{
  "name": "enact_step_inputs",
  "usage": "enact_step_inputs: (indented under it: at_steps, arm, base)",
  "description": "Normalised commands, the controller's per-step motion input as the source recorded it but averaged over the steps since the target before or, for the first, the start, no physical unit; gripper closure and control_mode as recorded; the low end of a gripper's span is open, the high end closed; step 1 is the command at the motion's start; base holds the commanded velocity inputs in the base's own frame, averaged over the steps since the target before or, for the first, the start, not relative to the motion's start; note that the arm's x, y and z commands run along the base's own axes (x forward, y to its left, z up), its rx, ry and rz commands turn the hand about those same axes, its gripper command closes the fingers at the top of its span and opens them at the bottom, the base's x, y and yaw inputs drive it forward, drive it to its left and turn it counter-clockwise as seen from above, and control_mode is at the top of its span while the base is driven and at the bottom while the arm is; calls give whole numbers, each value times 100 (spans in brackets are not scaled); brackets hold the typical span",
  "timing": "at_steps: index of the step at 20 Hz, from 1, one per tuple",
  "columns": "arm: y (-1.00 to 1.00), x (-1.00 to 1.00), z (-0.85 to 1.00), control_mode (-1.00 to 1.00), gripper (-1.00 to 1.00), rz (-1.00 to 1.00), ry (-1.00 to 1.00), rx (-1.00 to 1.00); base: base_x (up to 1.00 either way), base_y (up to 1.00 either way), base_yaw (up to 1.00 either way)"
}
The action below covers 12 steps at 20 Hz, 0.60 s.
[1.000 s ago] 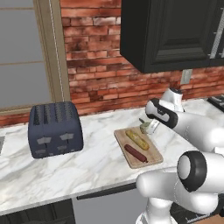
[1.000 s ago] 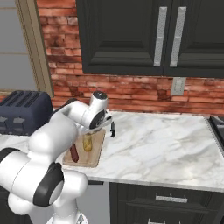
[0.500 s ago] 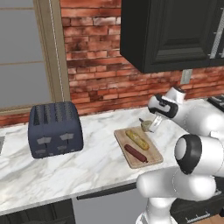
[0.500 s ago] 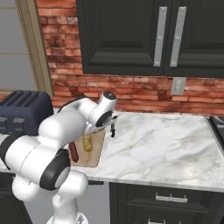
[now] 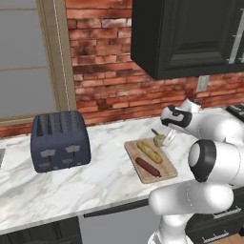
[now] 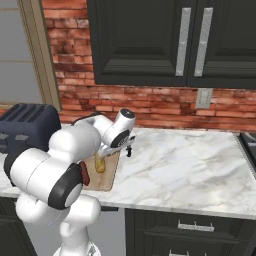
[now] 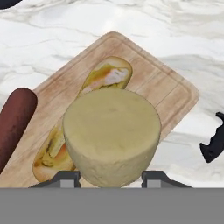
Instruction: Retrieve the sausage and cheese from the fridge and place them on the cutting board on the counter.
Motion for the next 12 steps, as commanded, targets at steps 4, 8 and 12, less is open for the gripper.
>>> enact_step_inputs:
  at_steps: [4, 8, 12]
  arm:
    - [0, 0, -4, -100, 100, 0, 0, 2]
    - [0, 0, 0, -100, 100, 0, 0, 2]
    - [0, 6, -4, -100, 100, 0, 0, 0]
  base:
    - [0, 0, 0]
    - [0, 0, 0]
    - [0, 0, 0]
